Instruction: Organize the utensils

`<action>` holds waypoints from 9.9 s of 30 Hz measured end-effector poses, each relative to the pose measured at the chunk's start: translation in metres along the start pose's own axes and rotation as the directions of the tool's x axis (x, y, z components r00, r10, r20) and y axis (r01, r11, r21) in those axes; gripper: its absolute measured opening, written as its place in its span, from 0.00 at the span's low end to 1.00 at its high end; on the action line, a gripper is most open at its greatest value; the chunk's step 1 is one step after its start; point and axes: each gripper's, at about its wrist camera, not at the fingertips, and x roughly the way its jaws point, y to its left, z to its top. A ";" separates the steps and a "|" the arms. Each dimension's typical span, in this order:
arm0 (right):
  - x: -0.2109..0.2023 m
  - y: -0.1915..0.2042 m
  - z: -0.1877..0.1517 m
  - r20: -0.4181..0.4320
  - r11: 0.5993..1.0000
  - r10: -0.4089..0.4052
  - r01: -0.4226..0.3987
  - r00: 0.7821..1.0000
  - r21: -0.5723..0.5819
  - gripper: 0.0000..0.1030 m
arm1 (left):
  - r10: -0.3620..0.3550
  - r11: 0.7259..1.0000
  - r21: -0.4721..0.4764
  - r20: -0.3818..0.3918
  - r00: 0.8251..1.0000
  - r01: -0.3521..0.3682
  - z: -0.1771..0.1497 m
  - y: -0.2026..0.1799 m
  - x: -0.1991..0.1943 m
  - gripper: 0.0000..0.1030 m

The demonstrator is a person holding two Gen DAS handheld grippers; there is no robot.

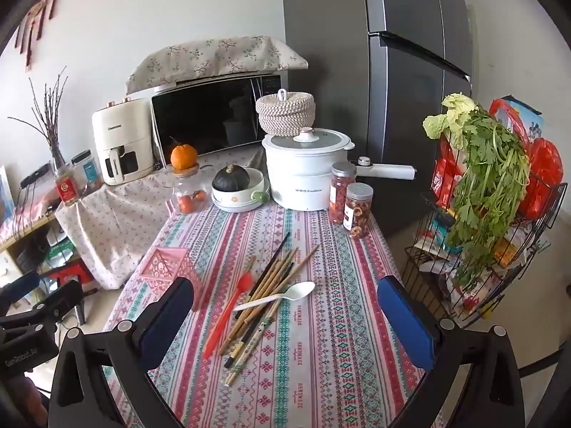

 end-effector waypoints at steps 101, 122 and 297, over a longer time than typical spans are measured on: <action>0.036 -0.028 0.009 -0.044 0.999 -0.021 0.022 0.999 0.040 1.00 | -0.088 0.988 0.118 -0.077 0.993 0.097 0.023 -0.021 0.039 1.00; 0.179 -0.119 -0.018 -0.464 0.966 -0.026 0.141 0.886 0.215 1.00 | -0.074 0.962 0.163 -0.620 0.781 0.220 0.021 -0.122 0.234 0.52; 0.139 0.006 0.022 -0.051 0.989 0.148 -0.147 0.988 0.032 0.04 | -0.187 0.974 -0.106 0.113 0.976 0.199 0.076 0.068 0.134 0.57</action>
